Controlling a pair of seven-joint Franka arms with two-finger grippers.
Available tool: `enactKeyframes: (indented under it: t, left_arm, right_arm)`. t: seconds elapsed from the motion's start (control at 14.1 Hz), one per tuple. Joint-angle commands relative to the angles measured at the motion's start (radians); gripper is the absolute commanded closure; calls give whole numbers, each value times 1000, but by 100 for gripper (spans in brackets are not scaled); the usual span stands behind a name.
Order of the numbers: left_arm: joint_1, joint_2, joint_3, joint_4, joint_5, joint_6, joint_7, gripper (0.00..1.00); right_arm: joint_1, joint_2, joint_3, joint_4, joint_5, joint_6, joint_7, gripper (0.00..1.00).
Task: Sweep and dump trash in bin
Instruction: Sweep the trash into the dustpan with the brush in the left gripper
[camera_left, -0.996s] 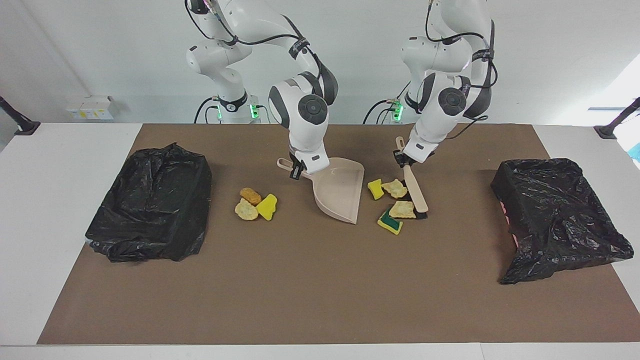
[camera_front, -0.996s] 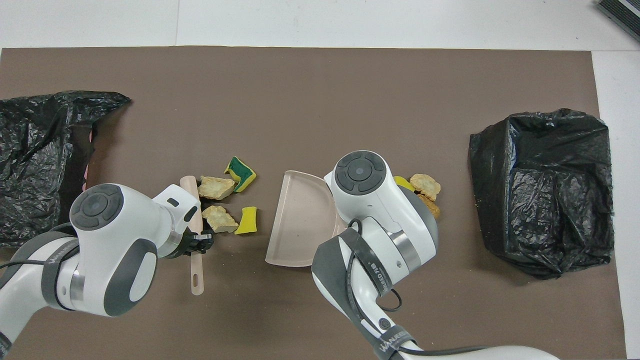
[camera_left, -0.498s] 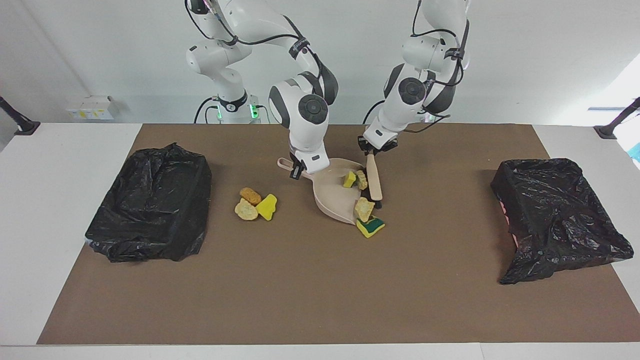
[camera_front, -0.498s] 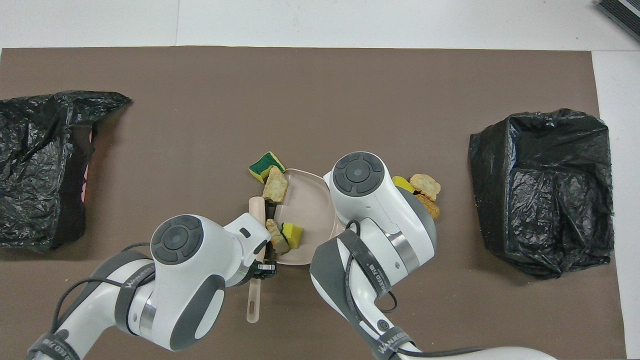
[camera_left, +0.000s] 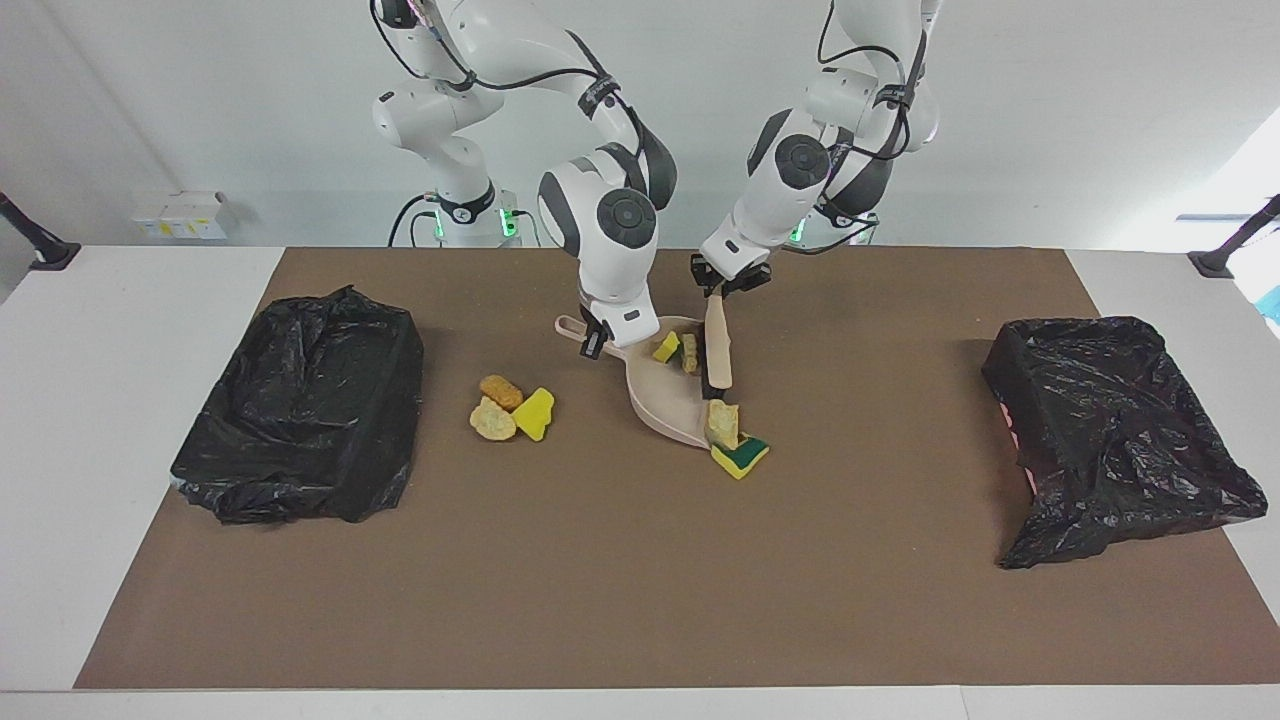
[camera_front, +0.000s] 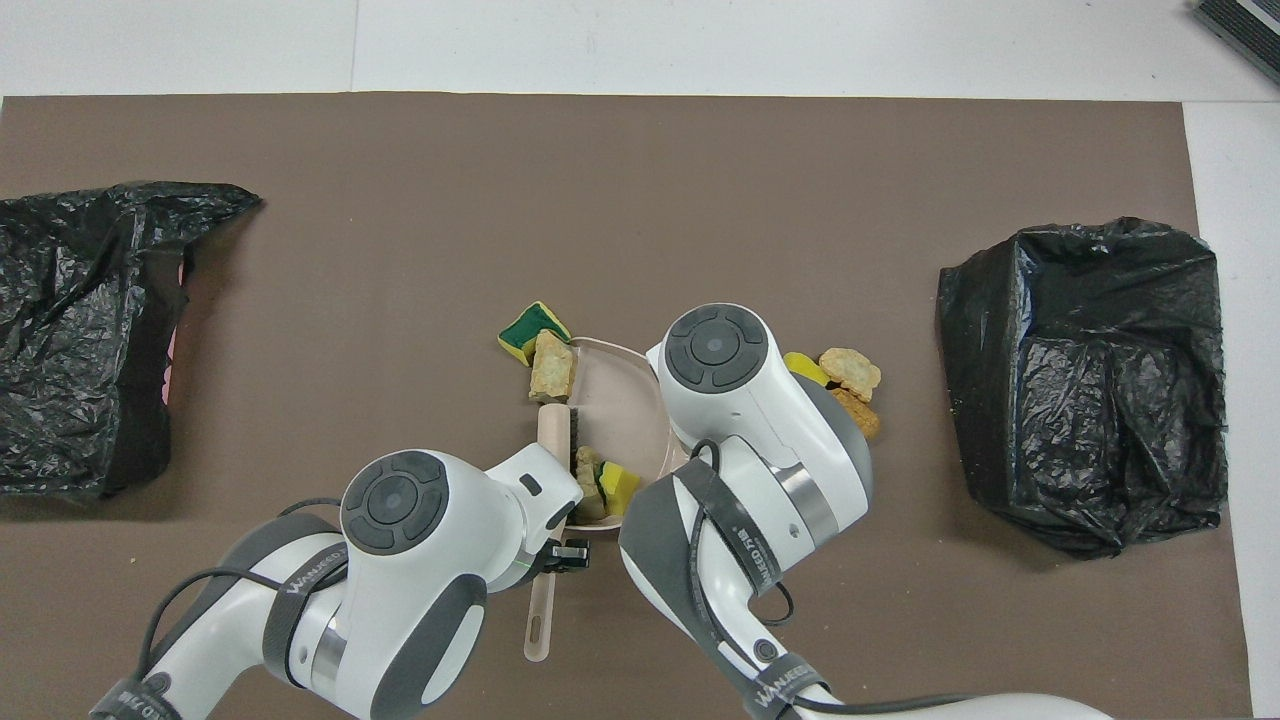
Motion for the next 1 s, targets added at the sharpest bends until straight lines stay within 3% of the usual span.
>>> enactKeyframes:
  t: [0.0, 0.28, 0.64, 0.92]
  left_arm:
    - [81, -3, 5, 61, 68, -64, 32, 100]
    - [184, 68, 7, 147, 75, -85, 146, 100]
    - [261, 293, 7, 344, 157, -58, 293, 100]
    - [243, 314, 4, 339, 227, -62, 429, 100]
  right_arm:
    - [-2, -6, 5, -4, -4, 12, 57, 100]
    - [9, -13, 6, -9, 0, 3, 203, 100]
    - [18, -16, 6, -19, 2, 11, 280, 100]
    - [18, -16, 6, -24, 3, 19, 280, 100]
